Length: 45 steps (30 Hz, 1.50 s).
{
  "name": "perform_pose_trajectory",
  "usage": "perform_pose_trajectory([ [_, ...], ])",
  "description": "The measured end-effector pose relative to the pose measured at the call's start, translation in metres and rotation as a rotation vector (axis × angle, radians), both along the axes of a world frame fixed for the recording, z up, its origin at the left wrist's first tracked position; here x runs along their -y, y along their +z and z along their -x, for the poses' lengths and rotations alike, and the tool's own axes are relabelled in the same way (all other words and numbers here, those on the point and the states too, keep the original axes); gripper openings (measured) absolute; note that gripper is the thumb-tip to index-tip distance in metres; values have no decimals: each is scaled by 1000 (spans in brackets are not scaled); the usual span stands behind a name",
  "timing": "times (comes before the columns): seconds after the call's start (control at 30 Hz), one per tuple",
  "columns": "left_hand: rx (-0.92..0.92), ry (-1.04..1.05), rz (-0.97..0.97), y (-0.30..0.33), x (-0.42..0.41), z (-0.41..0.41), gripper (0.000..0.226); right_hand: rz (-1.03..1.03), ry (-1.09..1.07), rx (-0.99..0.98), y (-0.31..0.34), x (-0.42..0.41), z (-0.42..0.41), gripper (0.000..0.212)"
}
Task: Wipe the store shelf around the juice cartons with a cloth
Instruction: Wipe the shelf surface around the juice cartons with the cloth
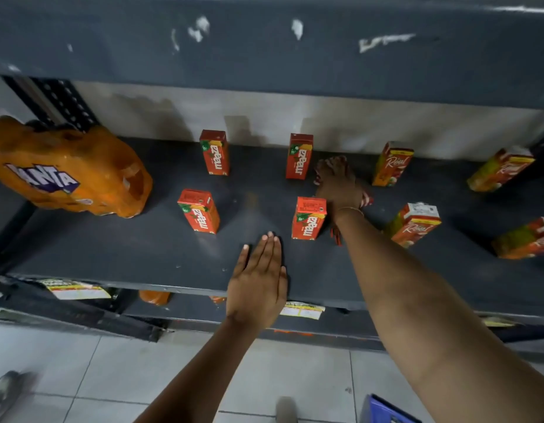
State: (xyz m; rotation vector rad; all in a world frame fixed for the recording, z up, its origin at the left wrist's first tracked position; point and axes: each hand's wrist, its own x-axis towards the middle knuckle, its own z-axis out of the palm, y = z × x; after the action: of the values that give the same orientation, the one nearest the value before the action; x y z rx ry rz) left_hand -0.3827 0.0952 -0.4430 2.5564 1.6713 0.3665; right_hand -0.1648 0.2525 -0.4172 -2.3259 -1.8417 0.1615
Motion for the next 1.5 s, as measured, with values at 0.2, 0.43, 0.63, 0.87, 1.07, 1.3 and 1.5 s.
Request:
perform_pose_trajectory([
  [0.2, -6, -11, -5, 3, 2, 1, 56, 6, 2, 31, -1, 27, 6, 57],
  [0.43, -15, -34, 14, 2, 1, 3, 59, 52, -83, -15, 8, 63, 22, 55],
  [0.63, -15, -50, 49, 3, 2, 4, 57, 0, -127, 32, 13, 108, 37, 55],
  [0.87, -12, -70, 101, 8, 4, 7, 57, 25, -101, 54, 16, 176, 56, 61],
  [1.07, -21, -164, 136, 14, 10, 20, 55, 40, -25, 91, 26, 246, 91, 62],
  [1.3, -37, -184, 166, 15, 22, 75, 56, 209, 216, -100, 26, 303, 137, 47],
  [1.5, -34, -88, 137, 10, 10, 131, 56, -19, 136, -300, 48, 265, 182, 50],
])
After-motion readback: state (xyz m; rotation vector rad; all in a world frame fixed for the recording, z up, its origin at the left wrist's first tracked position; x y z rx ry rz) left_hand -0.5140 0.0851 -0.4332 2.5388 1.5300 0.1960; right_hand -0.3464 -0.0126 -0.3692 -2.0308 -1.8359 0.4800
